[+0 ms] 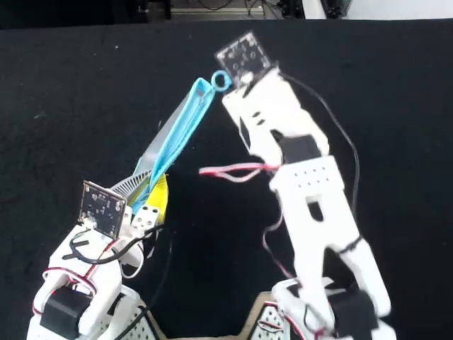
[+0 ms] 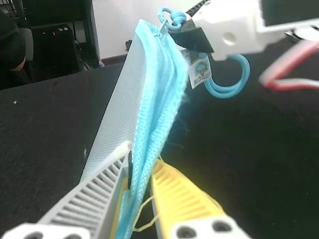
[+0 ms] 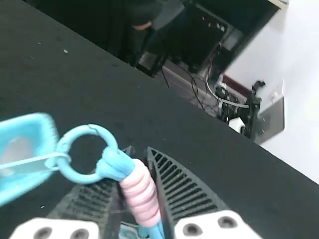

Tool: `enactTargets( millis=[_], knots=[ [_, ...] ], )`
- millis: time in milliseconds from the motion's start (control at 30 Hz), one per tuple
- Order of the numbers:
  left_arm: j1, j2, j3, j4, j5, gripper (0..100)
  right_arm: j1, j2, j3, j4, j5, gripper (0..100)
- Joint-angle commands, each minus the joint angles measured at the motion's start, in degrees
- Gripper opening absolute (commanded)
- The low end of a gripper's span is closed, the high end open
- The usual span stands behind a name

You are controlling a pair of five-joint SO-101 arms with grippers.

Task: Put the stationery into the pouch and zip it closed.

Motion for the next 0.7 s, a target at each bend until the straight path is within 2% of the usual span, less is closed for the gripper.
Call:
enactTargets(
  millis=[0, 667],
  knots=[
    [0.22, -0.44, -0.40, 0.44, -0.18, 3, 4.57, 6.55, -9.54, -1.41, -0.26, 1.1],
    [0.22, -0.44, -0.40, 0.53, -0.18, 3, 6.42, 17.45, -16.40, -1.41, -0.26, 1.1]
  ],
)
